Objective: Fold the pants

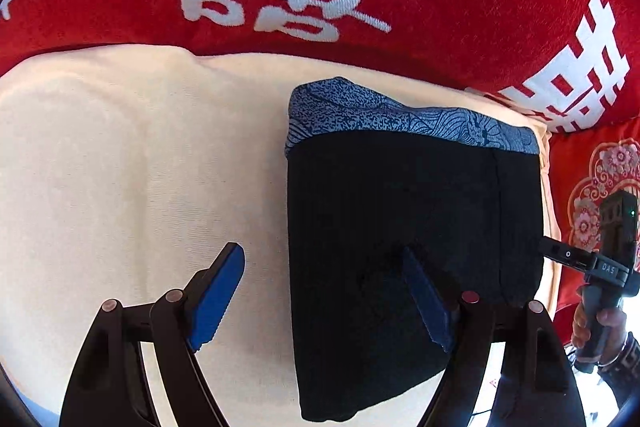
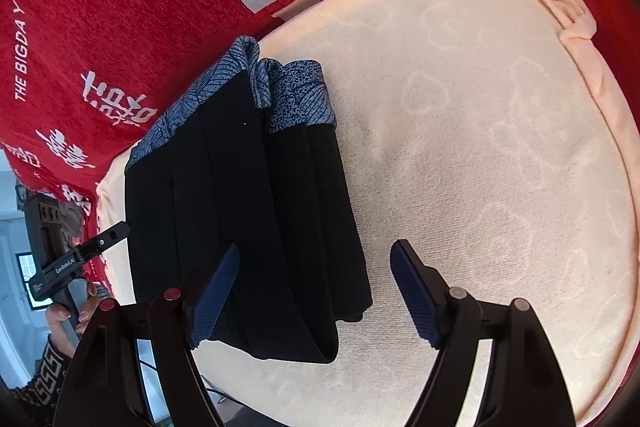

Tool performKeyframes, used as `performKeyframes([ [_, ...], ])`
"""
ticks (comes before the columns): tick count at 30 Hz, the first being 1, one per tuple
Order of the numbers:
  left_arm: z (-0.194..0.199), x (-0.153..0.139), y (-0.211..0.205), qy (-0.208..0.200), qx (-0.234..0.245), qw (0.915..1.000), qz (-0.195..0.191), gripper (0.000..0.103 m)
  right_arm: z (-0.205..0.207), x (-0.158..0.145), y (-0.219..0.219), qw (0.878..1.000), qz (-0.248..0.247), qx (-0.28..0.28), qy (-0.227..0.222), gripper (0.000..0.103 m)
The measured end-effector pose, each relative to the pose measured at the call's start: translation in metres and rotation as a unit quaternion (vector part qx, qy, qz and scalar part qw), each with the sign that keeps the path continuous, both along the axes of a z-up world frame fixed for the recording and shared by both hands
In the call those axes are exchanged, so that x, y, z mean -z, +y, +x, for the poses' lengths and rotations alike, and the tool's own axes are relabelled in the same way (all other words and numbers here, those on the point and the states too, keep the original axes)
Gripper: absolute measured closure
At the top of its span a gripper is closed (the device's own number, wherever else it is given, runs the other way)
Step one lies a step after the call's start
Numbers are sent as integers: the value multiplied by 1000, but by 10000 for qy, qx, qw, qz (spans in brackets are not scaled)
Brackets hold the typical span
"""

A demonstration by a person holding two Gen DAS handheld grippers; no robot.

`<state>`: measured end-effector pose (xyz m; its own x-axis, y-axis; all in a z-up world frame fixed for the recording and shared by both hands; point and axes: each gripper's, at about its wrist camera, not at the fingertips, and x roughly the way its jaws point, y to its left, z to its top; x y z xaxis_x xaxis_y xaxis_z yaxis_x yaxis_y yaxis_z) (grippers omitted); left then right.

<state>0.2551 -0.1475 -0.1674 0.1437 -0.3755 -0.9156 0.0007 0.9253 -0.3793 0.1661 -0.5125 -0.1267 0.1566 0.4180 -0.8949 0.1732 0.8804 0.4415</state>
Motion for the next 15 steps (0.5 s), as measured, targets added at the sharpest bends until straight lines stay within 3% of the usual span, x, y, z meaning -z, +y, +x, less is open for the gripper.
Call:
performKeyframes([
  [15,11,16,-9,96,28,9996,-252,21,13,21,-5,9971,708,-259,52,20],
])
